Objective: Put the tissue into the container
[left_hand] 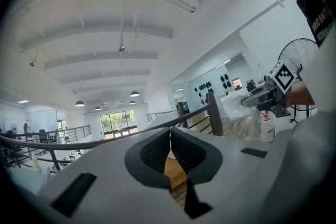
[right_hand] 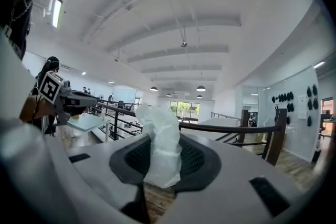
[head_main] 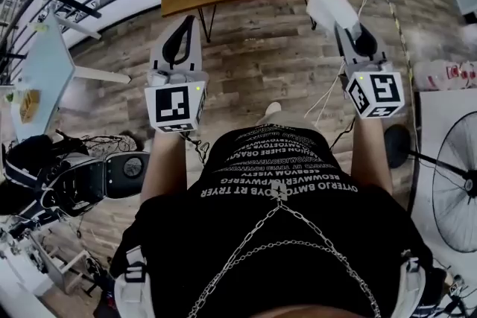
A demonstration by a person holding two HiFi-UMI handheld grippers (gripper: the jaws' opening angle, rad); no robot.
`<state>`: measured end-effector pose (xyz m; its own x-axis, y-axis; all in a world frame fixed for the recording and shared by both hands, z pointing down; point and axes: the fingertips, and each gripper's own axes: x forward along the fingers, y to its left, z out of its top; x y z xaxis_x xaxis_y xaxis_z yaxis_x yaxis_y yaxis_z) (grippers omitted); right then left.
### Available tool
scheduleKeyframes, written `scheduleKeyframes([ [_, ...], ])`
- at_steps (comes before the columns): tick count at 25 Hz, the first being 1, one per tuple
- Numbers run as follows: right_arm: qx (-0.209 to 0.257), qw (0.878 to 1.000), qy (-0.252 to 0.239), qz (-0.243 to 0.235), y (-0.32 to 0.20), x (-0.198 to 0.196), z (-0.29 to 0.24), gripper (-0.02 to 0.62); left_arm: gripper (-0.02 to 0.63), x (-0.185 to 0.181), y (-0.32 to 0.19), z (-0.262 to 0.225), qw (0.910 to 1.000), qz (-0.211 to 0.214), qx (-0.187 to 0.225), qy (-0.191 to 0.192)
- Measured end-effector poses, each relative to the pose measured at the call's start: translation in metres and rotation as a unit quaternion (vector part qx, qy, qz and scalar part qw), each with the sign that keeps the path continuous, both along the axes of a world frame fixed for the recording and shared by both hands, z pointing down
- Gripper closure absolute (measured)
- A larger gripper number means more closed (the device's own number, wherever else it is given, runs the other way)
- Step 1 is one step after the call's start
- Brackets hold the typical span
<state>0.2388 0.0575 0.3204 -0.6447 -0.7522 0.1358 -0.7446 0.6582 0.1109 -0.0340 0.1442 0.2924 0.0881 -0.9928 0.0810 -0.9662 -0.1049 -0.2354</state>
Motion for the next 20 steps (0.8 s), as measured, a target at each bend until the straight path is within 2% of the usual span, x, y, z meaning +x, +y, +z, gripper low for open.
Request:
scheduleKeyframes([
  [7,-0.005,1.000,-0.008,-0.022,-0.060,0.034,-0.001,0.485,0.575,0.037,-0.040,-0.003,0.9995,-0.028,-0.013,-0.001],
  [15,-0.018,0.999,-0.029,-0.026,-0.098,0.033,0.009,0.485,0.577,0.021,-0.065,0.002,0.9984,-0.052,-0.023,-0.007],
  [20,-0.022,0.999,-0.031,-0.021,-0.126,0.026,0.026,0.485,0.577,0.015,-0.096,0.019,0.9987,-0.044,-0.024,-0.007],
])
